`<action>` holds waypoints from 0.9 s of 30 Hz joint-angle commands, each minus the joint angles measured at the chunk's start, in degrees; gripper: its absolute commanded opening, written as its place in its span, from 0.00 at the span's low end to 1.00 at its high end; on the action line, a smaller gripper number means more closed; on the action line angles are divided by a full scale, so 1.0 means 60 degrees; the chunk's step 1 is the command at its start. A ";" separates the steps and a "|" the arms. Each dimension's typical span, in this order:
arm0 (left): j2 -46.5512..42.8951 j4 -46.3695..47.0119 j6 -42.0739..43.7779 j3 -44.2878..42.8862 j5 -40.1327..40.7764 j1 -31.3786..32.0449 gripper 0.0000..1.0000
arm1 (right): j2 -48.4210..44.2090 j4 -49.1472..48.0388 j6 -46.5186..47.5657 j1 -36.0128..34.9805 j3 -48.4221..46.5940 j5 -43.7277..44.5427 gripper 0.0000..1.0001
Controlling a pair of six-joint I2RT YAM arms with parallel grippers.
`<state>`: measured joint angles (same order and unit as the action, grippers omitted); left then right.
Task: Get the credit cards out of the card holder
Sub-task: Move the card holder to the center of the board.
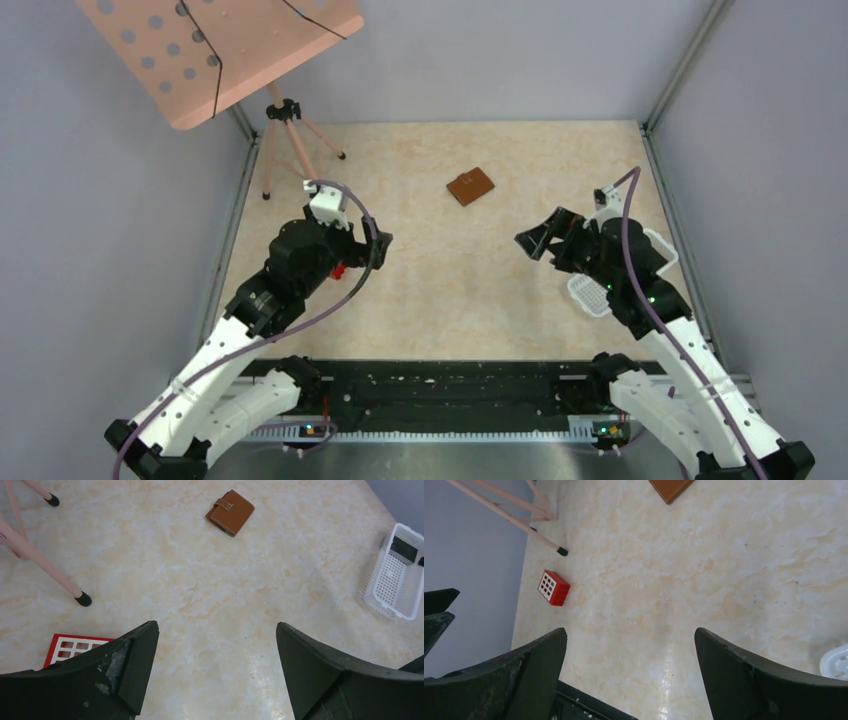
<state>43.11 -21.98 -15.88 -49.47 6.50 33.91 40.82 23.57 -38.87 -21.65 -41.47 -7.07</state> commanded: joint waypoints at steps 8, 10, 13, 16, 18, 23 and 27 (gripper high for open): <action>0.0167 0.0051 0.1311 -0.0398 0.0895 0.0033 0.92 | 0.0052 -0.0690 -0.0019 -0.0054 -0.0597 0.1055 0.99; 0.0121 0.0032 0.1462 -0.0426 0.1021 0.0041 0.91 | 0.0234 -0.0955 0.0020 -0.0057 -0.0480 0.1417 0.99; 0.0016 -0.0003 0.1712 -0.0290 0.1350 0.0031 0.91 | 0.0543 -0.1698 0.0135 -0.0054 -0.0181 0.1854 0.99; -0.0264 -0.0143 0.1705 -0.0131 0.2097 0.0032 0.91 | 0.1196 -0.2592 0.0379 -0.0057 0.0148 0.2391 0.97; -0.0554 -0.0041 0.1558 0.0110 0.2445 0.0032 0.91 | 0.1865 -0.3123 0.0694 -0.0058 0.0140 0.2513 0.97; -0.1199 0.0382 0.1469 0.0801 0.2130 0.0032 0.92 | 0.4386 -0.4177 0.1617 -0.0054 -0.0771 0.2085 0.98; -0.1256 0.0280 0.1075 0.0697 0.1932 0.0038 0.92 | 0.6438 -0.4411 0.2511 -0.0001 -0.2249 0.1822 0.98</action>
<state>35.88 -23.00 -7.49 -44.97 18.92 33.91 71.75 4.05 -30.59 -21.65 -45.67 5.13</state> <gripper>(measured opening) 0.917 0.979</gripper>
